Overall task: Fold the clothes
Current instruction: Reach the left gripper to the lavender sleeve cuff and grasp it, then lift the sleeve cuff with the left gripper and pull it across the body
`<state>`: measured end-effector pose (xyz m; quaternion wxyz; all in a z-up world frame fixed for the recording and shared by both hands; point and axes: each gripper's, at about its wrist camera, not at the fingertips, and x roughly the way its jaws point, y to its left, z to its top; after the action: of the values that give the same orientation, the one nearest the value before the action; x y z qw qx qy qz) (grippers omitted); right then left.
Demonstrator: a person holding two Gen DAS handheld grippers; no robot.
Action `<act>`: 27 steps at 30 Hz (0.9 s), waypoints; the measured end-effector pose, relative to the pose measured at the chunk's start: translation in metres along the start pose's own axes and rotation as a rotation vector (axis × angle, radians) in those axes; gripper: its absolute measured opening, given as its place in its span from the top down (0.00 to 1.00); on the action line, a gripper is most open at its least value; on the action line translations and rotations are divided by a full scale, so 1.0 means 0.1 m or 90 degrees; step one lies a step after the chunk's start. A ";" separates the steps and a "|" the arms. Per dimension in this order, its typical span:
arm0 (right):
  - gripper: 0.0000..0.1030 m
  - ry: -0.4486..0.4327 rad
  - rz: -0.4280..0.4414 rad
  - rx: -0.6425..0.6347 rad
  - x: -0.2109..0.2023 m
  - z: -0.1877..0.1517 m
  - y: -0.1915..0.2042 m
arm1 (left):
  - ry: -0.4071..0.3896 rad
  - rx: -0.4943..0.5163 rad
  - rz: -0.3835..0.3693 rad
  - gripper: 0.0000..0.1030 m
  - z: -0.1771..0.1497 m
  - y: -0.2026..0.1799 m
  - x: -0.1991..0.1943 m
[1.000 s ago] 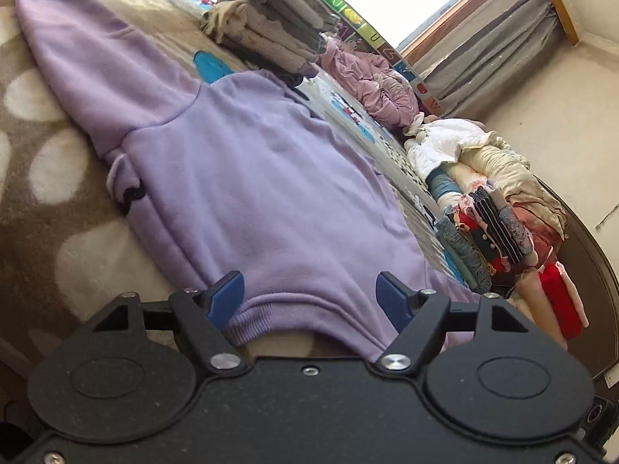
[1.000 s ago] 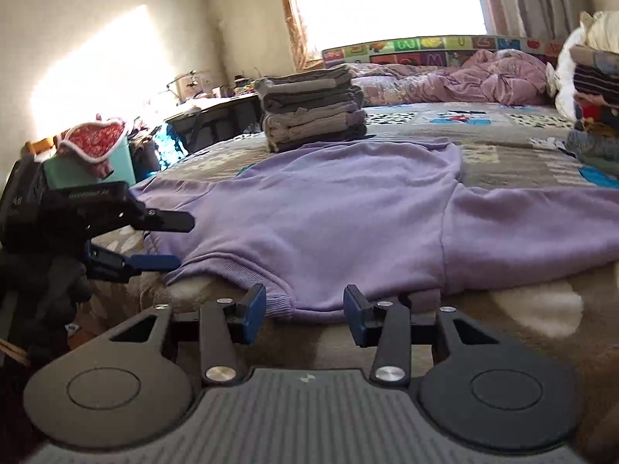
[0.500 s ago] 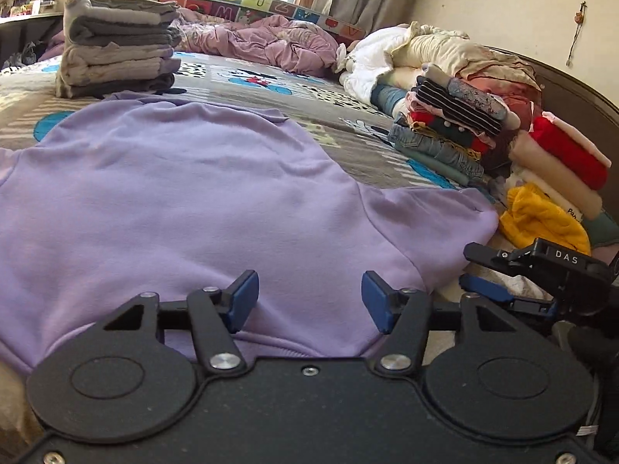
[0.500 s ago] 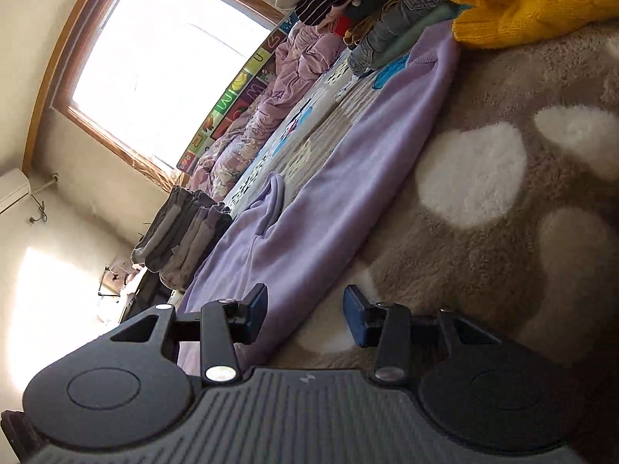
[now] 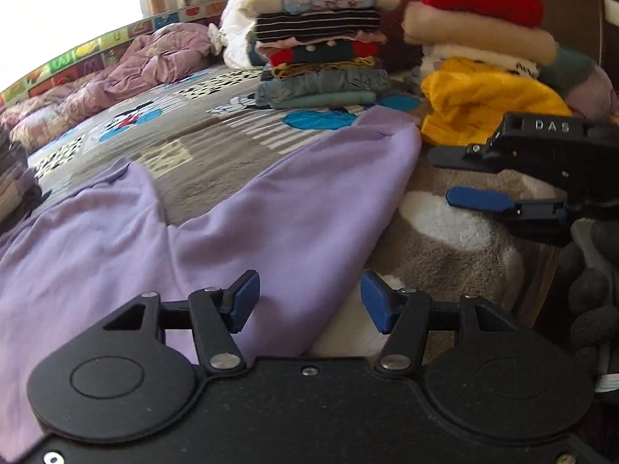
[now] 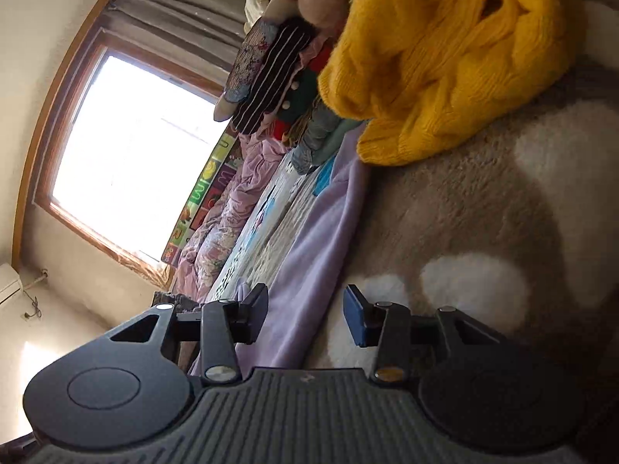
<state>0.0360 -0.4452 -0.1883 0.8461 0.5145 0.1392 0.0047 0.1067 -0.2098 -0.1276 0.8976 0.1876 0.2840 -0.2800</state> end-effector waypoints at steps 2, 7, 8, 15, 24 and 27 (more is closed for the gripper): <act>0.56 -0.022 -0.013 0.019 -0.07 0.08 -0.11 | 0.004 0.088 0.024 0.44 0.10 -0.27 0.15; 0.54 -0.065 -0.041 0.057 -0.23 0.22 -0.31 | -0.005 0.284 0.115 0.44 0.30 -0.81 0.51; 0.54 -0.075 -0.045 0.067 -0.24 0.25 -0.35 | -0.004 0.305 0.126 0.44 0.34 -0.88 0.57; 0.54 -0.128 -0.058 0.120 -0.32 0.38 -0.54 | 0.000 0.415 0.198 0.53 0.59 -1.13 1.04; 0.54 -0.135 -0.069 0.096 -0.26 0.41 -0.55 | 0.033 0.418 0.202 0.94 0.88 -1.06 1.38; 0.49 -0.137 -0.072 0.074 -0.26 0.40 -0.51 | 0.012 0.341 0.176 0.95 1.06 -0.85 1.21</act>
<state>0.0138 -0.5081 -0.2093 0.8238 0.5516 0.0761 -0.1062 0.1804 -0.3762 -0.1355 0.8432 0.4569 0.1803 -0.2186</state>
